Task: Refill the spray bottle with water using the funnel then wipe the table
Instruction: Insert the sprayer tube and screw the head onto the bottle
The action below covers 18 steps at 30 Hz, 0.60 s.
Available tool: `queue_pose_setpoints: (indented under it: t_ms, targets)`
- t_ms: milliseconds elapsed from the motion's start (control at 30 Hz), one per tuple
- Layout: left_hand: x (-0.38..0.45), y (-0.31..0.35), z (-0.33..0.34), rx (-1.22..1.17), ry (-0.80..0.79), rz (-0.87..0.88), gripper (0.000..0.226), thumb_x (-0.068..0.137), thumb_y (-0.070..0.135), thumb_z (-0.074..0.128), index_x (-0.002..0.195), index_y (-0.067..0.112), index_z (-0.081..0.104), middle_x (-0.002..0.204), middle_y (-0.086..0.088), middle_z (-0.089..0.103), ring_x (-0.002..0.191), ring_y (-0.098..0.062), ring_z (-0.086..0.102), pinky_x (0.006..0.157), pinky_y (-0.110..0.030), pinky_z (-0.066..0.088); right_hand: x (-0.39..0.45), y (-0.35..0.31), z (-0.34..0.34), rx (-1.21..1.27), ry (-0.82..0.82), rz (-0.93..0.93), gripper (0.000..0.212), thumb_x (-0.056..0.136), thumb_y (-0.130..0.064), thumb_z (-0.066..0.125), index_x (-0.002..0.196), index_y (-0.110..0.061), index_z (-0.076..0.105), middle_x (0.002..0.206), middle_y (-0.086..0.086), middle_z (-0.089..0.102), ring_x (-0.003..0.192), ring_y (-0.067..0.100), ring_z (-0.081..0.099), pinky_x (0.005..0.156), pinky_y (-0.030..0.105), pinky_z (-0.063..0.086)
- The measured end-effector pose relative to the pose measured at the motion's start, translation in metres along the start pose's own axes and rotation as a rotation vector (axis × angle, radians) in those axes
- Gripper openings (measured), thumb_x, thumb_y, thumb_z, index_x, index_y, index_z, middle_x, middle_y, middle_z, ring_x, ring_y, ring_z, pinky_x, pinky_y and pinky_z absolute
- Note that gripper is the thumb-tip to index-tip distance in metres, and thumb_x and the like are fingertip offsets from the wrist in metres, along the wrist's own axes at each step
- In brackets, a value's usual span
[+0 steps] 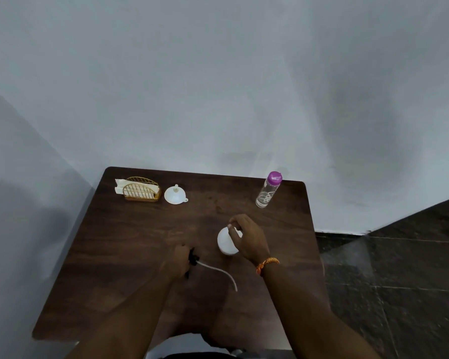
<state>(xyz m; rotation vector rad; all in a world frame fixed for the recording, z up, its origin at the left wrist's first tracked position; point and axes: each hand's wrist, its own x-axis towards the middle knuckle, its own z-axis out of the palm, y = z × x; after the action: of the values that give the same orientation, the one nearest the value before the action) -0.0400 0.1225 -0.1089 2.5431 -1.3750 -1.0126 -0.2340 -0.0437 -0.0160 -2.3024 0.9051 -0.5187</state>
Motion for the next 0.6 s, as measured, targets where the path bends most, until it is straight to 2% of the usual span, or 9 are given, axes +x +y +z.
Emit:
queue_pose_setpoints:
  t_ms: [67, 133, 233, 300, 333, 400, 467, 533, 600]
  targets:
    - [-0.006, 0.001, -0.002, -0.032, 0.028, -0.030, 0.050, 0.095, 0.018, 0.057, 0.145, 0.012, 0.052, 0.147, -0.013, 0.053, 0.133, -0.031, 0.051, 0.114, -0.036, 0.039, -0.004, -0.004, -0.001, 0.038, 0.040, 0.001, 0.004, 0.099, -0.029, 0.063, 0.100, -0.026, 0.062, 0.098, -0.015, 0.060, 0.085, 0.004, 0.057, 0.068, 0.025, 0.052]
    - [-0.012, -0.001, -0.003, -0.007, 0.021, -0.044, 0.054, 0.094, 0.017, 0.058, 0.147, 0.012, 0.049, 0.148, -0.017, 0.047, 0.132, -0.035, 0.049, 0.114, -0.038, 0.041, -0.009, -0.008, -0.003, 0.053, 0.079, -0.007, 0.004, 0.099, -0.027, 0.064, 0.101, -0.024, 0.062, 0.099, -0.013, 0.061, 0.086, 0.004, 0.057, 0.068, 0.026, 0.053]
    - [-0.018, -0.007, -0.011, 0.019, 0.023, 0.017, 0.064, 0.091, 0.005, 0.058, 0.153, 0.003, 0.042, 0.158, -0.027, 0.031, 0.146, -0.042, 0.038, 0.123, -0.035, 0.028, -0.009, -0.020, -0.005, 0.011, 0.079, -0.107, 0.006, 0.100, -0.029, 0.062, 0.100, -0.023, 0.063, 0.098, -0.012, 0.061, 0.082, 0.005, 0.059, 0.063, 0.025, 0.049]
    - [-0.021, -0.009, -0.024, 0.051, 0.061, 0.054, 0.063, 0.092, 0.003, 0.060, 0.152, 0.000, 0.042, 0.161, -0.024, 0.033, 0.151, -0.039, 0.033, 0.124, -0.035, 0.024, -0.008, -0.031, -0.002, -0.044, 0.012, -0.209, 0.008, 0.100, -0.029, 0.060, 0.096, -0.023, 0.064, 0.095, -0.011, 0.059, 0.074, 0.007, 0.057, 0.057, 0.027, 0.047]
    - [-0.024, -0.006, -0.037, 0.029, 0.066, 0.041, 0.059, 0.090, 0.007, 0.063, 0.147, -0.001, 0.050, 0.155, -0.022, 0.044, 0.146, -0.038, 0.041, 0.120, -0.035, 0.031, -0.006, -0.036, 0.000, -0.073, -0.040, -0.258, 0.009, 0.100, -0.029, 0.059, 0.096, -0.023, 0.063, 0.094, -0.010, 0.057, 0.071, 0.009, 0.055, 0.055, 0.029, 0.047]
    - [-0.031, 0.005, -0.072, -0.089, 0.037, 0.034, 0.049, 0.079, 0.021, 0.064, 0.122, 0.000, 0.072, 0.128, -0.017, 0.068, 0.122, -0.034, 0.064, 0.096, -0.031, 0.048, 0.000, -0.044, 0.006, -0.155, -0.164, -0.335, 0.009, 0.101, -0.028, 0.058, 0.100, -0.020, 0.063, 0.098, -0.006, 0.056, 0.070, 0.014, 0.056, 0.055, 0.032, 0.047]
    - [-0.036, 0.016, -0.109, -0.155, 0.060, 0.073, 0.031, 0.079, 0.016, 0.071, 0.108, 0.008, 0.080, 0.107, -0.007, 0.076, 0.099, -0.020, 0.071, 0.076, -0.024, 0.047, 0.008, -0.053, 0.014, -0.198, -0.303, -0.313, 0.015, 0.100, -0.028, 0.059, 0.110, -0.017, 0.063, 0.108, -0.002, 0.056, 0.080, 0.019, 0.061, 0.062, 0.036, 0.049]
    - [-0.041, 0.026, -0.144, -0.256, 0.141, 0.093, 0.029, 0.081, 0.006, 0.077, 0.106, 0.019, 0.082, 0.095, 0.002, 0.078, 0.088, -0.011, 0.070, 0.071, -0.022, 0.050, 0.016, -0.061, 0.022, -0.157, -0.419, -0.200, 0.029, 0.098, -0.028, 0.064, 0.124, -0.016, 0.061, 0.121, 0.002, 0.055, 0.096, 0.025, 0.065, 0.076, 0.039, 0.054]
    - [-0.046, 0.037, -0.174, -0.311, 0.235, 0.141, 0.028, 0.081, 0.009, 0.081, 0.106, 0.022, 0.082, 0.091, 0.004, 0.078, 0.086, -0.009, 0.071, 0.072, -0.022, 0.053, 0.024, -0.062, 0.028, -0.130, -0.445, -0.107, 0.046, 0.096, -0.026, 0.068, 0.138, -0.013, 0.056, 0.134, 0.009, 0.055, 0.112, 0.031, 0.063, 0.093, 0.044, 0.055]
